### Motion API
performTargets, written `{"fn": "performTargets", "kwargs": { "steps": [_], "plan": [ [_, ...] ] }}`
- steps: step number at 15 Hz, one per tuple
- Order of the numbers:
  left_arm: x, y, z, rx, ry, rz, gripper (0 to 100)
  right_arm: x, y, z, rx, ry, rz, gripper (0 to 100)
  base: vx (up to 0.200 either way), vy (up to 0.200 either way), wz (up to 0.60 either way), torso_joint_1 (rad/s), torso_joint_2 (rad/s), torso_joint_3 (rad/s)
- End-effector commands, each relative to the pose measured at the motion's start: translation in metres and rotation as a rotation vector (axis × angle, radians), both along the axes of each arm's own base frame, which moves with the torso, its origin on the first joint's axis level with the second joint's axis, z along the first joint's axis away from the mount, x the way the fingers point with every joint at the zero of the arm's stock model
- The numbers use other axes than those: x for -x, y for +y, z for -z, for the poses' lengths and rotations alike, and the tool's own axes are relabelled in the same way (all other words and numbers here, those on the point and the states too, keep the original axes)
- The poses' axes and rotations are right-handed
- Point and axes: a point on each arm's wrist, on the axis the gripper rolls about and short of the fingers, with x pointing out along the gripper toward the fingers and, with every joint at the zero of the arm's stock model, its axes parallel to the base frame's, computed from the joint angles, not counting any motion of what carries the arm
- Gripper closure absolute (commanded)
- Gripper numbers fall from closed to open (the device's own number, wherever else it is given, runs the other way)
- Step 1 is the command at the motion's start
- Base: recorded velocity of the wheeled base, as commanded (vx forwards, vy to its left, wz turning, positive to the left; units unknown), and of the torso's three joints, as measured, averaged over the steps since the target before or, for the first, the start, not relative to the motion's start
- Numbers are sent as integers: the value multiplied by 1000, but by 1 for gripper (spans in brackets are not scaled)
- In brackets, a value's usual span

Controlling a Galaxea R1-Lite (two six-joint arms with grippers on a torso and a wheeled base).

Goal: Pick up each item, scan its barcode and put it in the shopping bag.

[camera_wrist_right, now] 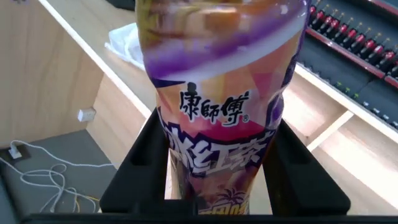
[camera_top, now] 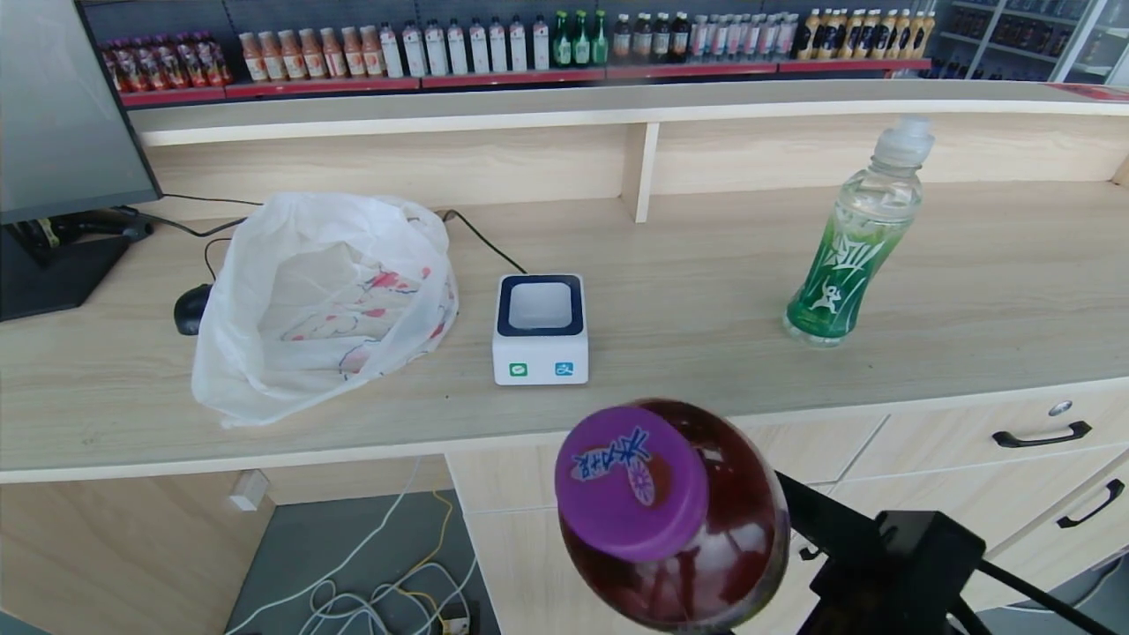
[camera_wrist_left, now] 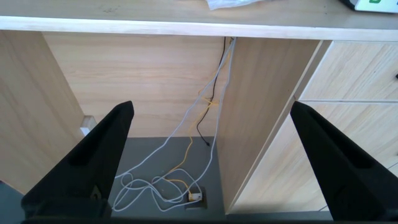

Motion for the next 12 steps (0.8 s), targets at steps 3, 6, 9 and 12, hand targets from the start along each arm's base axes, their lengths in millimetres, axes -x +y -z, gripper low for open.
{"fn": "performTargets", "kwargs": {
  "steps": [3,6,9,12],
  "plan": [
    [0,0,0,0,-1,1,0,-36,-1,11,-142,194,72,100,0,0,0,0,0,0],
    [0,0,0,0,-1,-1,0,-58,-6,12,-308,327,99,100,0,0,0,0,0,0],
    [0,0,0,0,-1,-1,0,-81,-11,-3,-409,317,65,100,0,0,0,0,0,0],
    [0,0,0,0,-1,-1,0,-119,-30,-22,-481,257,41,100,0,0,0,0,0,0]
  ]
}}
